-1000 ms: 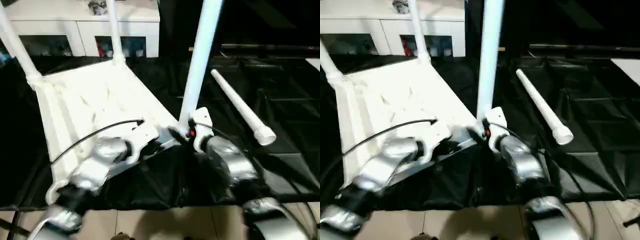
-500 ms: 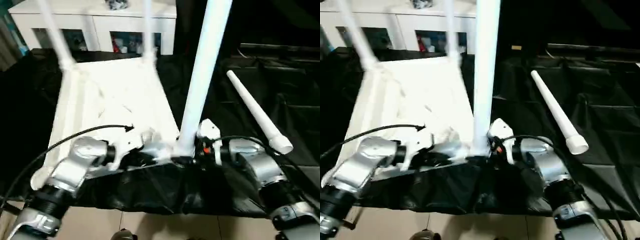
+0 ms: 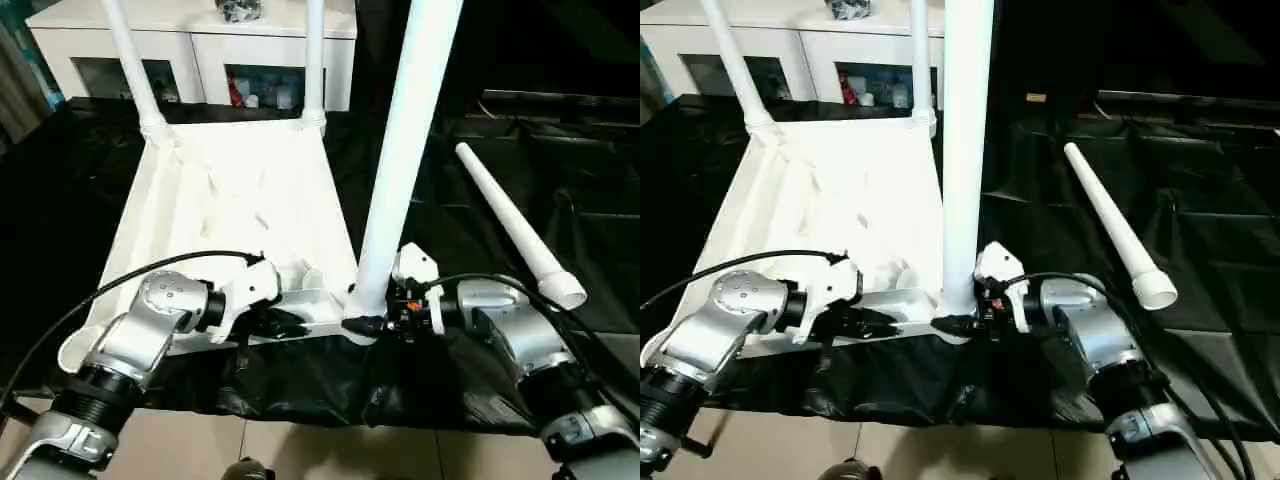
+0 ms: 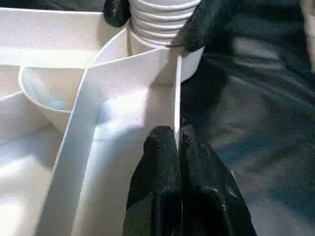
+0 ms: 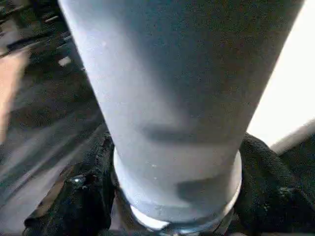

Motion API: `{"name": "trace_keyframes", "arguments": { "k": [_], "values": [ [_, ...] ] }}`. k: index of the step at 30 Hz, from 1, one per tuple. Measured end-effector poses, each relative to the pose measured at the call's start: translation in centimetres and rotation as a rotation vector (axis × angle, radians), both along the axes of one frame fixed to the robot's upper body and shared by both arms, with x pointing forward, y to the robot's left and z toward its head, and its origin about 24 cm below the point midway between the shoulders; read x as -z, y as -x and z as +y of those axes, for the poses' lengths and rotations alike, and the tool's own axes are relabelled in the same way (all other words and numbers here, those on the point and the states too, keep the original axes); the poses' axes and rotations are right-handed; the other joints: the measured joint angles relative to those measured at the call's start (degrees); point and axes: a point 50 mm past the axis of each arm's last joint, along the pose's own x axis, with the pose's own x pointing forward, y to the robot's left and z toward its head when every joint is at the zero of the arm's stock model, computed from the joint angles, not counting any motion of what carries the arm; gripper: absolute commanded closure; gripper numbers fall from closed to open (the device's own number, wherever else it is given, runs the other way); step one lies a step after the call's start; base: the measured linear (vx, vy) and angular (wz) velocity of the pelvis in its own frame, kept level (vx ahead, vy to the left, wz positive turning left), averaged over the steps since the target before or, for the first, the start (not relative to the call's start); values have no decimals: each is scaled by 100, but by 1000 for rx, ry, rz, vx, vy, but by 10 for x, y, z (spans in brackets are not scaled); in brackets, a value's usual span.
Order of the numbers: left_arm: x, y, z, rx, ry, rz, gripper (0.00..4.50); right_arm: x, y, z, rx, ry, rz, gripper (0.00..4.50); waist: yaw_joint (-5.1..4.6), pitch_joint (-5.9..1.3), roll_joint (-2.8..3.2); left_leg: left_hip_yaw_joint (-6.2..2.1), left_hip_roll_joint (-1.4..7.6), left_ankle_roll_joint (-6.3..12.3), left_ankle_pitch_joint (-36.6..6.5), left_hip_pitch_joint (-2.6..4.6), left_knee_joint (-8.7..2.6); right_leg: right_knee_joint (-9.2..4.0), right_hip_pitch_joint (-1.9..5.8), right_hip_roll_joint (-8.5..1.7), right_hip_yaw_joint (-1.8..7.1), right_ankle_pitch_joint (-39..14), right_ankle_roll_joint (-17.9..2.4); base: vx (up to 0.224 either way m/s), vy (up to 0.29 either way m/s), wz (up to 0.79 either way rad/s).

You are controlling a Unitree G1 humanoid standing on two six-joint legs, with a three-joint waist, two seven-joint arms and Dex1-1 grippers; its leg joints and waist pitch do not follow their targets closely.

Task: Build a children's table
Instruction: Rotate leg to tighten

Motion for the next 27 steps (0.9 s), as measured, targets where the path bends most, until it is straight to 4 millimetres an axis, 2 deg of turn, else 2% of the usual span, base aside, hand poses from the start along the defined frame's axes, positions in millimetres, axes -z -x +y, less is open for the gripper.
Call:
{"name": "trace_keyframes", "arguments": {
  "k": [5, 7, 13, 15, 16, 20, 23, 27],
  "values": [
    [5, -10, -24, -165, 4, -46, 450, 8, -16, 12, 377, -29, -34, 175, -144, -5, 6, -5, -4, -1, 0, 27, -4, -8, 9, 0, -2, -3, 5, 0, 0, 0],
    [7, -12, -33, -215, 5, -56, 450, 11, -21, 17, 504, -43, -30, 175, -158, -6, 6, -11, -6, -1, 0, 41, -6, -13, 13, 0, -5, -4, 7, 0, 0, 0],
    [7, -16, -52, -304, -3, -76, 450, 11, -31, 30, 705, 10, -70, 175, -203, -8, 18, -16, -10, -1, 0, 53, -10, -33, 19, 0, -11, -5, 8, 0, 0, 0],
    [7, -16, -53, -305, -3, -76, 450, 11, -32, 30, 715, 4, -72, 175, -216, -9, 19, -16, -11, -1, 0, 51, -12, -42, 20, 0, -11, -5, 8, 0, 0, 0],
    [7, -16, -53, -304, -3, -76, 450, 11, -32, 30, 719, -3, -68, 120, -224, -9, 20, -16, -12, -1, 0, 51, -12, -43, 21, 0, -11, -5, 8, 0, 0, 0],
    [6, -15, -50, -276, -5, -84, 450, 10, -31, 29, 675, -29, -54, 86, -264, -11, 25, -17, -12, -1, -1, 43, -15, -44, 19, 0, -10, -4, 8, 0, 0, 0],
    [5, -10, -42, -216, 6, -81, 450, 8, -29, 21, 541, -16, -67, 86, -251, -12, 18, -17, -11, -1, 0, 27, -17, -34, 6, 0, -9, -2, 5, 0, 0, 0],
    [2, -4, -31, -139, 20, -64, 450, 5, -20, 11, 348, -27, -79, 86, -162, -14, 12, -16, -4, 0, 0, -5, -18, -4, -19, 1, -9, 11, -16, 0, 0, 0]
  ]
}}
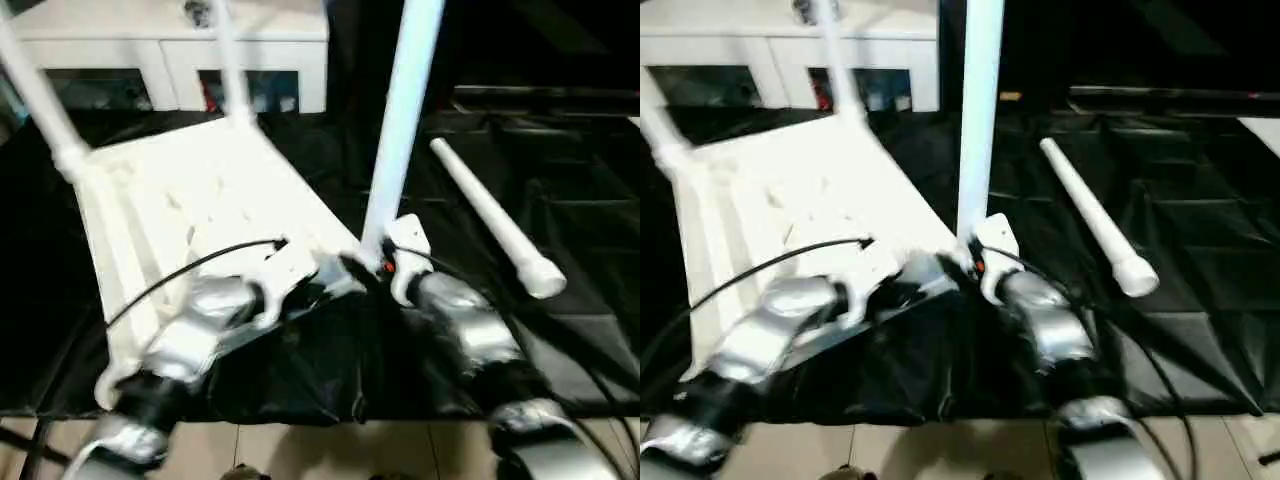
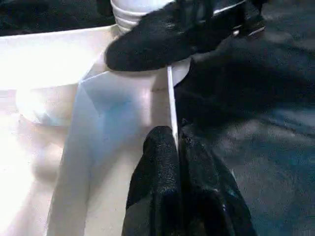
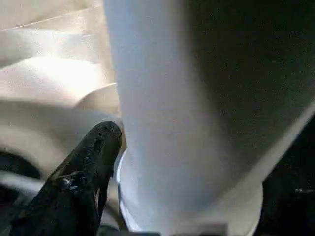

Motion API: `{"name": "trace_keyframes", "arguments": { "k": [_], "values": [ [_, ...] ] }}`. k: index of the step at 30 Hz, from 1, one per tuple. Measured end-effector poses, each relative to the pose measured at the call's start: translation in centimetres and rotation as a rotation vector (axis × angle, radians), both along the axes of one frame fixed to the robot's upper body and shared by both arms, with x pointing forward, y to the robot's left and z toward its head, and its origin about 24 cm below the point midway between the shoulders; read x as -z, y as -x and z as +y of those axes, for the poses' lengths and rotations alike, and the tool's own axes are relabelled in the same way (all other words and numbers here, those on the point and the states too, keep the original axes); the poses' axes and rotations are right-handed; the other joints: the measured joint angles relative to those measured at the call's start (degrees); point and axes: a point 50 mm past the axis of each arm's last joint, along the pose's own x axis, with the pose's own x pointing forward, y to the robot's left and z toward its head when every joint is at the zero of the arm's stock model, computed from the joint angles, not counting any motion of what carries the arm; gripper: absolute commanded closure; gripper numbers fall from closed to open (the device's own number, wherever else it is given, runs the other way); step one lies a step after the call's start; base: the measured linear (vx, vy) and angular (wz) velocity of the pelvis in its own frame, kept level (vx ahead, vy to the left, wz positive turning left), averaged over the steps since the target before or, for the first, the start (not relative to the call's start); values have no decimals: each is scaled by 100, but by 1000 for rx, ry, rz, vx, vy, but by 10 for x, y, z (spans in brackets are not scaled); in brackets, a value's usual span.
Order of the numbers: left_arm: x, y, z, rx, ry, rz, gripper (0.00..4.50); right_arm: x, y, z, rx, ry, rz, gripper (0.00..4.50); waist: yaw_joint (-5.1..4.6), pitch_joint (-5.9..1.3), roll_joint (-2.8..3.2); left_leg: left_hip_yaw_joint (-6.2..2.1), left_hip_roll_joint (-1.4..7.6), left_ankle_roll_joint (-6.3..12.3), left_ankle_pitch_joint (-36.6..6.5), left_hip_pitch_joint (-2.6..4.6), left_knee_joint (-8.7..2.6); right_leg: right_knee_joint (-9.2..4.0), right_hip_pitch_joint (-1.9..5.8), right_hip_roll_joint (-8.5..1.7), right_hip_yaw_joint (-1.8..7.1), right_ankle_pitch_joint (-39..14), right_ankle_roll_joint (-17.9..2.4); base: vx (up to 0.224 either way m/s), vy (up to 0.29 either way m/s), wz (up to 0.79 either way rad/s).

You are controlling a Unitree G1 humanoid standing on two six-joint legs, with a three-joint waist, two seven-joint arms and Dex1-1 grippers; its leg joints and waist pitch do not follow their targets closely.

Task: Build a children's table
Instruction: Rotate leg to tighten

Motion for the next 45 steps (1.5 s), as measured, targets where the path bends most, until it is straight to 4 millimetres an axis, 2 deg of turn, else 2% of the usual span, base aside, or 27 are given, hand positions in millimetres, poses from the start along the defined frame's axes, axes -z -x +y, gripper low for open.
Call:
{"name": "trace_keyframes", "arguments": {
  "k": [6, 11, 21, 26, 28, 31, 35, 39, 42, 43, 45],
  "values": [
    [-2, 7, 14, 95, 11, 37, 450, -4, 14, -14, -264, 36, 11, 86, 108, 0, -9, 9, 2, 2, -1, -17, 5, -8, -1, -1, 3, -17, 2, 0, 0, 0],
    [-3, 12, 25, 173, -4, 70, 450, -7, 24, -18, -446, 45, 58, 86, 194, -1, -14, 11, 6, 2, -1, -13, 11, 1, 4, -2, 4, -17, 3, 0, 0, 0],
    [-2, 14, 33, 248, -19, 97, 450, -7, 30, -16, -548, 53, 94, 160, 194, -5, -21, 14, 6, 2, 0, -5, 11, 4, 26, -2, 13, -28, 21, 0, 0, 0],
    [-2, 13, 33, 250, -17, 98, 450, -6, 31, -16, -542, 50, 95, 167, 197, -5, -21, 13, 6, 2, 0, -5, 10, 5, 26, -2, 13, -24, 16, 0, 0, 0],
    [-2, 13, 34, 239, -16, 97, 450, -5, 31, -15, -513, 39, 89, 168, 190, -7, -23, 12, 7, 1, 0, -3, 9, 7, 27, -1, 12, -20, 9, 0, 0, 0],
    [1, 7, 31, 132, -17, 64, 450, 0, 24, -7, -318, 5, 54, 169, 153, -10, -24, 10, 6, 0, 0, 7, 8, 11, 29, -1, 12, -27, 21, 0, 0, 0],
    [4, -2, 10, 0, -7, 23, 450, 6, 9, 0, 5, -43, 37, 170, 23, -9, -24, 6, 3, -1, 1, 14, 10, -8, 27, -1, 9, -27, 23, 0, 0, 0],
    [6, -7, -12, -121, 1, 1, 450, 8, -2, 10, 259, -48, 30, 170, -18, -13, -12, 2, 0, -1, 1, 21, 10, -11, 25, -2, 8, -27, 23, 0, 0, 0],
    [7, -8, -18, -160, 3, -8, 450, 7, -7, 15, 328, -24, 16, 170, -28, -15, -9, 2, -1, -1, 1, 23, 6, -13, 26, -2, 7, -27, 23, 0, 0, 0],
    [7, -8, -19, -165, 3, -11, 450, 8, -7, 16, 343, -27, 13, 115, -28, -16, -8, 1, -1, -1, 1, 22, 4, -12, 25, -2, 7, -27, 23, 0, 0, 0],
    [6, -8, -21, -171, 3, -14, 450, 8, -7, 17, 363, -36, 16, 101, -26, -18, -5, 1, -1, -1, 1, 21, 4, -12, 25, -2, 7, -27, 23, 0, 0, 0]
  ]
}}
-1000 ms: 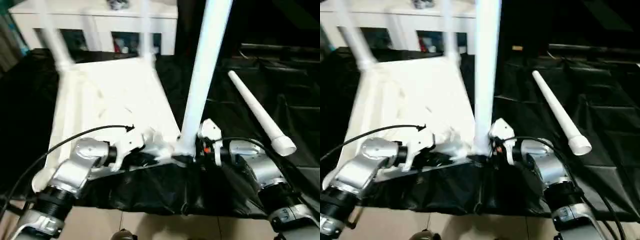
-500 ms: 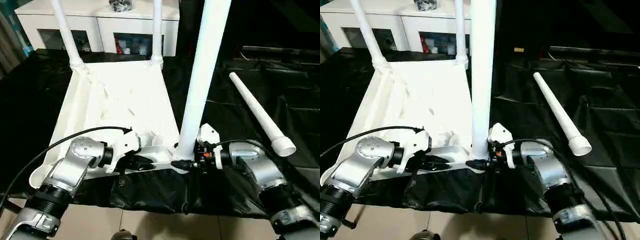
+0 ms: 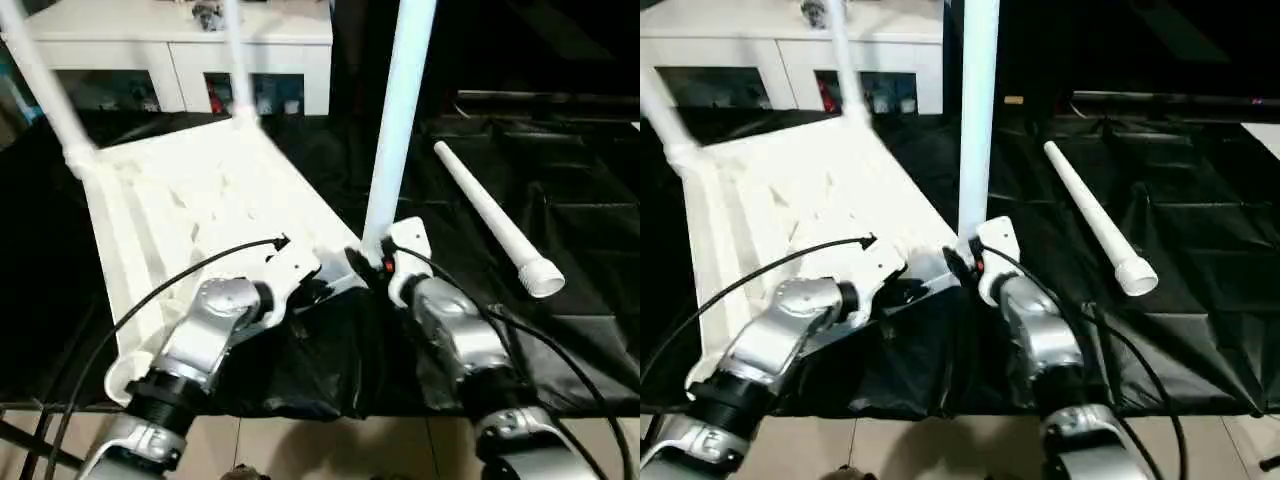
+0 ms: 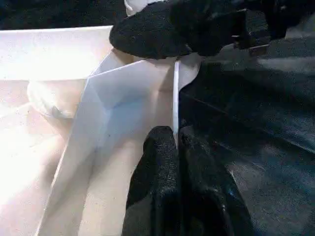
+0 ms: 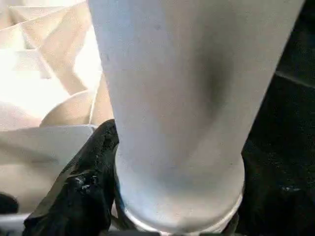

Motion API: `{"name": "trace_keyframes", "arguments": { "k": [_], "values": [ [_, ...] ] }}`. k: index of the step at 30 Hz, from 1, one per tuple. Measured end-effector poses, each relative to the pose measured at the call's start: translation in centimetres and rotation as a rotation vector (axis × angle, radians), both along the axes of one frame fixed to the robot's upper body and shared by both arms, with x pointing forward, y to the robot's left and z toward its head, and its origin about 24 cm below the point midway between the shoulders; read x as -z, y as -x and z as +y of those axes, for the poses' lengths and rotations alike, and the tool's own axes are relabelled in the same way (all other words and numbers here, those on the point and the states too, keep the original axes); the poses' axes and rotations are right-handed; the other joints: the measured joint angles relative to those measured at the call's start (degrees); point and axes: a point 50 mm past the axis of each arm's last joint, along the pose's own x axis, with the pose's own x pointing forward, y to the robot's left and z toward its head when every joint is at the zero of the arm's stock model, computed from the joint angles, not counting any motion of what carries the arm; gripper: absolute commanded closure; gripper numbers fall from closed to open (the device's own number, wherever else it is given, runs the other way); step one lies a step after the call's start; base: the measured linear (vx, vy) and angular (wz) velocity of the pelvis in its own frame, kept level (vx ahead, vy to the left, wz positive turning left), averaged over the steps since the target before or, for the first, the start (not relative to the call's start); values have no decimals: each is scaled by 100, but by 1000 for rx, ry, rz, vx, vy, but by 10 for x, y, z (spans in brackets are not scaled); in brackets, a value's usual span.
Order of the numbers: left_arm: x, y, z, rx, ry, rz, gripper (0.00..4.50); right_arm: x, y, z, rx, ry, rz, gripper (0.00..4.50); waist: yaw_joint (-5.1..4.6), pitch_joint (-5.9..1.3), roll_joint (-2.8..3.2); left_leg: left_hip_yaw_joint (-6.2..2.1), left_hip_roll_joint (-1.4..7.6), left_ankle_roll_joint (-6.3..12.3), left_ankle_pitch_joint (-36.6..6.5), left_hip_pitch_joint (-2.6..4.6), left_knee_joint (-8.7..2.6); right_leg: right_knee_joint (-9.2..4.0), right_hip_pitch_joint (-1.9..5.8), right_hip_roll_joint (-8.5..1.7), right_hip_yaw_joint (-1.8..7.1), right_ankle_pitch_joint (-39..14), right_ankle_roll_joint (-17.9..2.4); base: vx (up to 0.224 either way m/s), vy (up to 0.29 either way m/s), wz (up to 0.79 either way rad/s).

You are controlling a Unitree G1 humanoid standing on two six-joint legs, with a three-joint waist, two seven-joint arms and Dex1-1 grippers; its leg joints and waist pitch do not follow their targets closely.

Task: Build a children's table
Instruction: Rotate leg to tighten

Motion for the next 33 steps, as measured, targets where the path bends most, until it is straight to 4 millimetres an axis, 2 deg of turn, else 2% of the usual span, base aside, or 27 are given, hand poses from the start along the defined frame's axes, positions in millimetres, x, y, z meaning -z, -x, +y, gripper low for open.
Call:
{"name": "trace_keyframes", "arguments": {
  "k": [5, 7, 15, 21, 25, 26, 28, 30, 33],
  "values": [
    [-1, 1, -3, 17, -4, -7, 450, -1, -2, 1, -4, -4, -3, 54, 6, 0, -2, 0, 0, 0, 0, -11, 0, 0, -3, 0, 1, 0, 0, 0, 0, 0],
    [-3, 2, -2, 42, -8, -8, 450, -2, -2, -2, -51, 6, -14, 54, 36, 3, -7, 0, 1, 0, 0, -18, -1, 3, -8, 0, 1, 1, 0, 0, 0, 0],
    [-7, 8, 18, 173, -3, 11, 450, -7, 8, -17, -376, 40, -35, 54, 74, 4, -11, 1, 4, 0, 0, -35, -2, 13, -23, 2, 0, 7, -11, 0, 0, 0],
    [-8, 15, 28, 294, 11, 66, 450, -13, 28, -38, -652, 65, 20, 54, 218, 4, -10, 5, 4, 4, -2, -47, 3, 7, -22, 0, 3, -3, -10, 0, 0, 0],
    [-8, 18, 35, 354, 5, 98, 450, -15, 37, -41, -776, 65, 53, 54, 231, 6, -8, 8, 6, 4, -2, -41, 5, 11, -11, -1, 7, -2, -10, 0, 0, 0],
    [-9, 19, 38, 370, -2, 101, 450, -15, 39, -41, -808, 70, 61, 70, 223, 6, -8, 8, 6, 3, -2, -36, 4, 12, -6, 0, 9, -2, -10, 0, 0, 0],
    [-9, 20, 42, 395, -16, 106, 450, -15, 41, -40, -846, 68, 78, 70, 214, 6, -8, 8, 6, 3, -2, -29, 2, 12, -1, 0, 9, -15, 11, 0, 0, 0],
    [-9, 20, 44, 411, -20, 111, 450, -15, 42, -39, -867, 69, 86, 96, 215, 6, -8, 7, 6, 3, -2, -28, 0, 13, 1, 0, 9, -18, 17, 0, 0, 0],
    [-9, 19, 47, 424, -25, 114, 450, -15, 43, -38, -878, 71, 91, 111, 216, 7, -12, 7, 6, 3, -1, -28, 0, 13, 4, -1, 9, -17, 16, 0, 0, 0]
  ]
}}
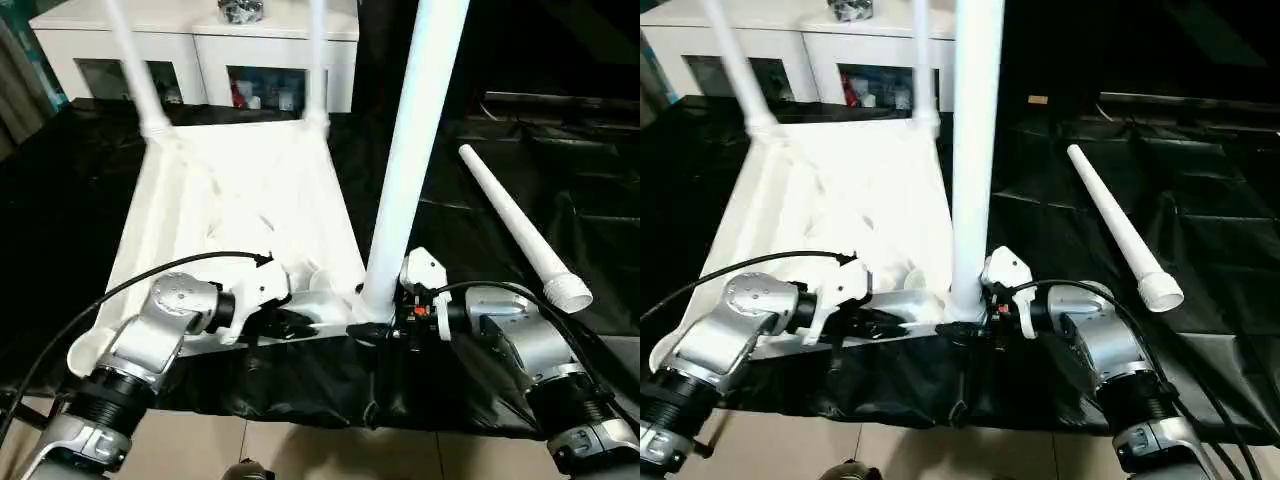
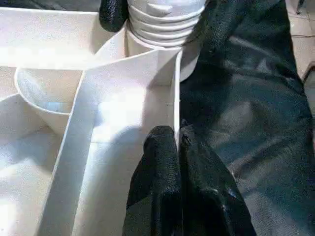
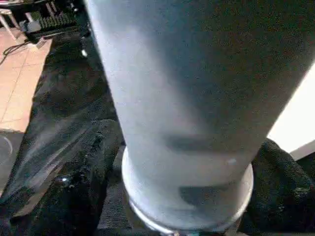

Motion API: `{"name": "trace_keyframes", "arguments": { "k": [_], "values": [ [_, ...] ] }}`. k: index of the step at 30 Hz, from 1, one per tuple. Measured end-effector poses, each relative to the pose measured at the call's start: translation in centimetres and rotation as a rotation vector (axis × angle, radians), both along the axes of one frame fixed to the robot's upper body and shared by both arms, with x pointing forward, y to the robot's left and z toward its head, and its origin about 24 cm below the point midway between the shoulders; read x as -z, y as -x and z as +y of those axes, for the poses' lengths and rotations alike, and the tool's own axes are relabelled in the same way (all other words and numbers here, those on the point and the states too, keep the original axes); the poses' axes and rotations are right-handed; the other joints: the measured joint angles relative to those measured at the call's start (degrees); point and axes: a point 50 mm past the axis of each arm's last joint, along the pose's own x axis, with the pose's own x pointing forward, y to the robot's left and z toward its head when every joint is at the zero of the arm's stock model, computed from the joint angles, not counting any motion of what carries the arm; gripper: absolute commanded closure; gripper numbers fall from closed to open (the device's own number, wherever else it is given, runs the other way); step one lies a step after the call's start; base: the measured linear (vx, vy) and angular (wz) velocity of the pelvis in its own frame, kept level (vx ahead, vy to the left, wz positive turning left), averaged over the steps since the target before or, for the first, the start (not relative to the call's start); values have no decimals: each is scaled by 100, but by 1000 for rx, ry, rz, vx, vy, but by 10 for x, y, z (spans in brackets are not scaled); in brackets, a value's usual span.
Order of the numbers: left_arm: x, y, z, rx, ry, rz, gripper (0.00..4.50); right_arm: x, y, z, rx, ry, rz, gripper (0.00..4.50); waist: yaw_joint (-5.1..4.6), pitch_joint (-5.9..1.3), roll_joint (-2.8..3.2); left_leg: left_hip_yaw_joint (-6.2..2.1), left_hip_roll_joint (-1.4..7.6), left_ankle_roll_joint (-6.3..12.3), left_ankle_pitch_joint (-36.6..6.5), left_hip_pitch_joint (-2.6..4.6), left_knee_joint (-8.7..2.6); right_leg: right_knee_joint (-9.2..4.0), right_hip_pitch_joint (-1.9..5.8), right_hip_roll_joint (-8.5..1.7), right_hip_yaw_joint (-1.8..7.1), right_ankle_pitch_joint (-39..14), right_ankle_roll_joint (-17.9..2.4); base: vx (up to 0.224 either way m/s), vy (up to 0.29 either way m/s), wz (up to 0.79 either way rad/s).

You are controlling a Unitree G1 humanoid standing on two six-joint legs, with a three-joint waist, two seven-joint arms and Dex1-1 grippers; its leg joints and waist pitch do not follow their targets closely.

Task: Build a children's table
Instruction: Rotate leg to tighten

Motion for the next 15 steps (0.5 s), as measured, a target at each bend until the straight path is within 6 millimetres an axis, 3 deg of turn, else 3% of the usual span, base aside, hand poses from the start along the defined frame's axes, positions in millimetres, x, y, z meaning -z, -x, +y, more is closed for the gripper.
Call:
{"name": "trace_keyframes", "arguments": {
  "k": [3, 10, 13, 15],
  "values": [
    [0, 0, 1, 3, 4, 6, 450, 0, 0, 0, -2, -1, 6, 144, 2, 1, -1, 0, 0, 0, 0, -1, 0, 0, 0, 0, 0, 0, 0, 0, 0, 0],
    [1, 3, 5, -25, 19, 19, 450, 1, 1, 4, 32, -19, 9, 172, -17, -3, -15, 0, 2, 0, 0, 3, -6, 3, -1, 2, 0, 0, 0, 0, 0, 0],
    [2, 0, 5, -93, 19, -1, 450, 5, -3, 10, 156, -48, -10, 174, -61, 0, -28, -1, 2, -1, 0, 10, -9, 2, -2, 2, 0, 0, 1, 0, 0, 0],
    [4, -6, -2, -195, 23, -31, 450, 10, -13, 18, 352, -79, -29, 175, -157, 2, -36, -2, 1, -2, 1, 15, -9, -1, -4, 2, -2, -1, 1, 0, 0, 0]
  ]
}}
